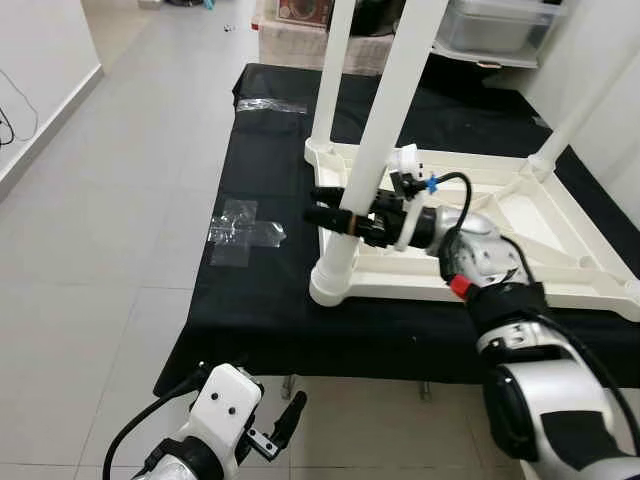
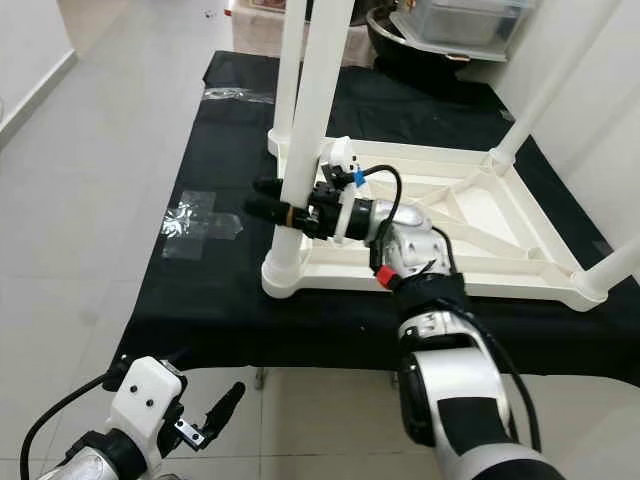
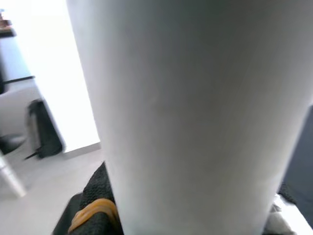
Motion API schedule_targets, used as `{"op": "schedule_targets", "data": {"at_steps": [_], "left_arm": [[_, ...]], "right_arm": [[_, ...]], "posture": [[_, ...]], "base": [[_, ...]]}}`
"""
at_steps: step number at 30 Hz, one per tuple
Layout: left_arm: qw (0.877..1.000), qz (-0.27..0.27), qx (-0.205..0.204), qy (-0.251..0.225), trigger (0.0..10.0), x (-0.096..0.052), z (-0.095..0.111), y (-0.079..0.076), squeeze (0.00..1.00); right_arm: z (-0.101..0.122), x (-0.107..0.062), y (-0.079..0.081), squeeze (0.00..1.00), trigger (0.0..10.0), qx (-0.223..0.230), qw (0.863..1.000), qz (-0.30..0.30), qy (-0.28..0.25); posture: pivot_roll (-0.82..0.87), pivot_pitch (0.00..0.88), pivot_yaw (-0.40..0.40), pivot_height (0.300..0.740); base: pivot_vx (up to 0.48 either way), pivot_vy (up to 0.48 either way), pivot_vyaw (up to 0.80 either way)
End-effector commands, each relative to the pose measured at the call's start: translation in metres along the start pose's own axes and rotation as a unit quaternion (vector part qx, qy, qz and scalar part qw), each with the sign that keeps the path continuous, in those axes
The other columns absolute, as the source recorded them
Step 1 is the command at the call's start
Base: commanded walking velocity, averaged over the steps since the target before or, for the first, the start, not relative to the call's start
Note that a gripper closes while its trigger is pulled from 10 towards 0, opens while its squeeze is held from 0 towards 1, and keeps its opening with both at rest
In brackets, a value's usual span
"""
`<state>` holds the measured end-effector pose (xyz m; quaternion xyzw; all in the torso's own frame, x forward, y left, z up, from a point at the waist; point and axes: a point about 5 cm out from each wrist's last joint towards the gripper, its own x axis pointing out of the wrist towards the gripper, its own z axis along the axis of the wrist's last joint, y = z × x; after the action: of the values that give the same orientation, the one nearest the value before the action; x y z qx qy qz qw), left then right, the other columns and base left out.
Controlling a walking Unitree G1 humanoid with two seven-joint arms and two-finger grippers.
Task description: Building children table
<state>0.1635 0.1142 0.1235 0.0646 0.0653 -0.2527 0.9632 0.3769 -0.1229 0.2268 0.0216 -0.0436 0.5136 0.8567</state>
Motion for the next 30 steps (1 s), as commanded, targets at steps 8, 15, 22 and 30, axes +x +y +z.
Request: {"op": "schedule_targets", "data": {"at_steps": [8, 15, 22, 30], "left_arm": [[1.0, -0.009, -0.002, 0.004, 10.0, 0.001, -0.004, 0.0, 0.0], [1.0, -0.01, 0.002, 0.005, 10.0, 0.002, -0.004, 0.0, 0.0], [1.0, -0.009, 0.003, 0.005, 10.0, 0.001, -0.003, 0.0, 0.0], [1.0, -0.013, -0.001, 0.004, 10.0, 0.002, -0.003, 0.0, 0.0]], "right_arm": [[-0.014, -0.05, -0.023, 0.0, 0.0, -0.006, 0.877, -0.48, -0.006], [-0.022, -0.033, 0.014, 0.0, 0.0, 0.046, 0.769, -0.637, -0.015], [-0.019, -0.007, 0.027, 0.0, 10.0, 0.061, 0.803, -0.592, -0.036], [-0.007, -0.009, 0.023, 0.0, 10.0, 0.061, 0.883, -0.458, -0.082]], "posture": [[0.12, 0.096, -0.124, 0.74], [0.14, 0.109, -0.127, 0.74], [0.14, 0.117, -0.13, 0.74], [0.13, 0.12, -0.127, 0.74]], "base": [[0.0, 0.0, 0.0], [0.0, 0.0, 0.0], [0.0, 0.0, 0.0], [0.0, 0.0, 0.0]]}}
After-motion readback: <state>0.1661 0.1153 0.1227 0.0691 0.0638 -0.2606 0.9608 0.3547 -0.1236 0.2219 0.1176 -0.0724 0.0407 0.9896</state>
